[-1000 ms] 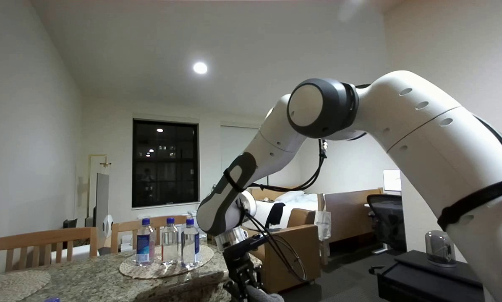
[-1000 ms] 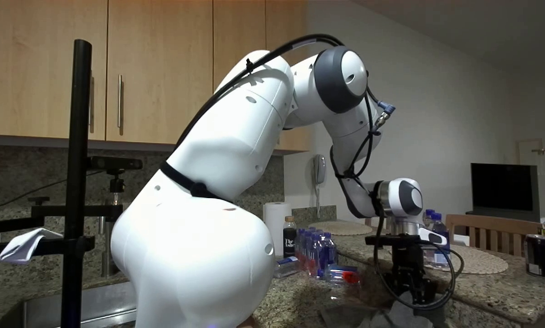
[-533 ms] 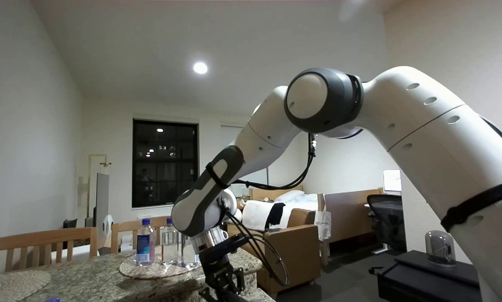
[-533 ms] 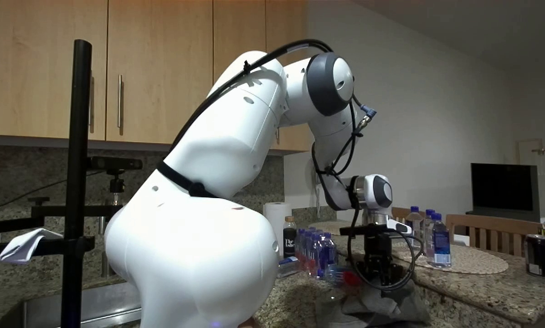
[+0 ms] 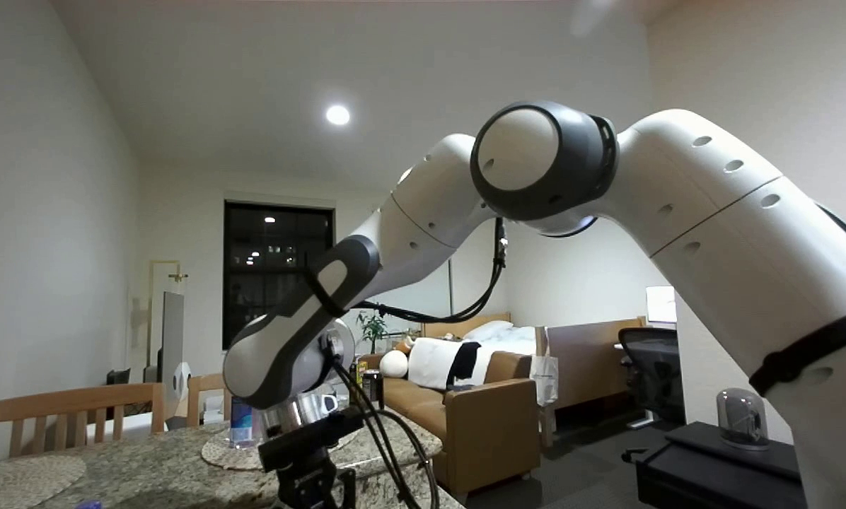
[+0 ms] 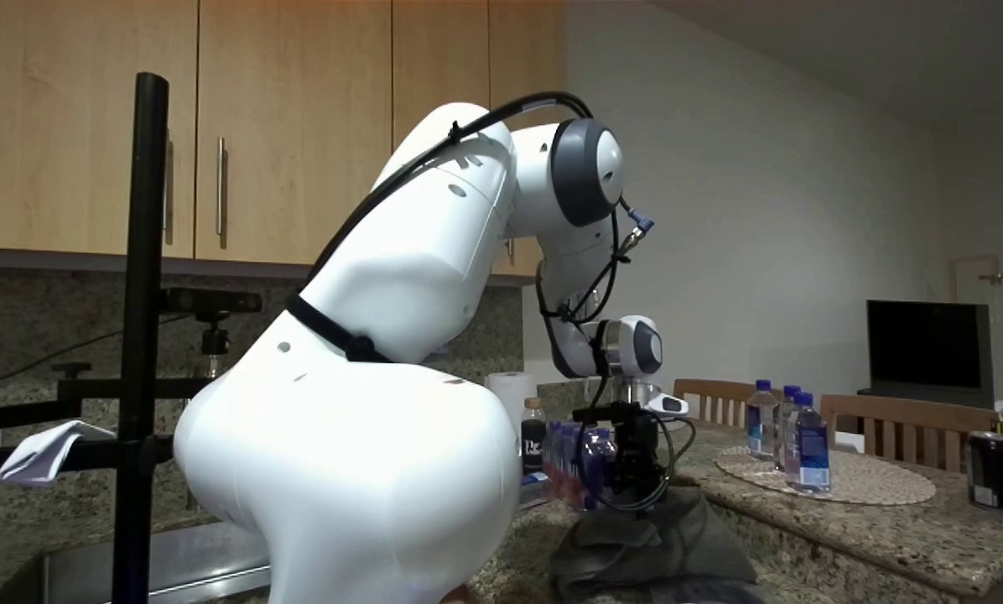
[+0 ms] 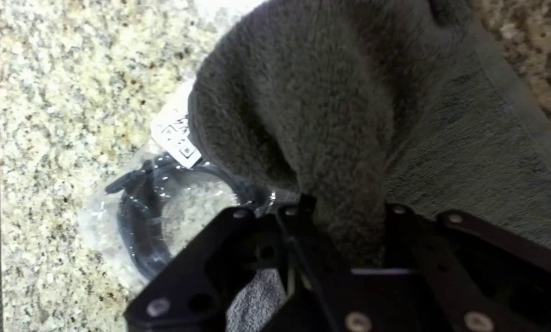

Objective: Move the grey towel to the left.

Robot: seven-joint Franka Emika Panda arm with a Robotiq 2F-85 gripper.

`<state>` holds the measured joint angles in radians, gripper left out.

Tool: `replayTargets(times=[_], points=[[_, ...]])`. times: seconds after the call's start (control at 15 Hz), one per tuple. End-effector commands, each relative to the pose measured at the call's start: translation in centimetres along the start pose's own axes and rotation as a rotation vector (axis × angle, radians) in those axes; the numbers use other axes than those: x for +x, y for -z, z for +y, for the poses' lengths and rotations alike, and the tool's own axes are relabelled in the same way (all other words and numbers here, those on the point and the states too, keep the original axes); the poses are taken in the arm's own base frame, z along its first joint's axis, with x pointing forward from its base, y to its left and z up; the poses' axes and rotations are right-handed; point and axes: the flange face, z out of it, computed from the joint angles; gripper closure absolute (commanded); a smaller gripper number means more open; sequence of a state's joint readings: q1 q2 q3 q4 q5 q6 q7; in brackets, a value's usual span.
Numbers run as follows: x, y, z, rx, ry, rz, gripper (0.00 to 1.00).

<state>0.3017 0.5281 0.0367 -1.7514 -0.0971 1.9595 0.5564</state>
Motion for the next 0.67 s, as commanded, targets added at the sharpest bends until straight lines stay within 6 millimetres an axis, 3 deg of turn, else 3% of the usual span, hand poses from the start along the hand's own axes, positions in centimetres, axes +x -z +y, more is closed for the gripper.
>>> replayTargets(times=[0.0,0.6], points=[[-1.1,0.5,-4.2,0.063,-0.087,0.033,0.88],[-3.7,1.2,-12.9,0.238,-0.27,0.189,0.88]])
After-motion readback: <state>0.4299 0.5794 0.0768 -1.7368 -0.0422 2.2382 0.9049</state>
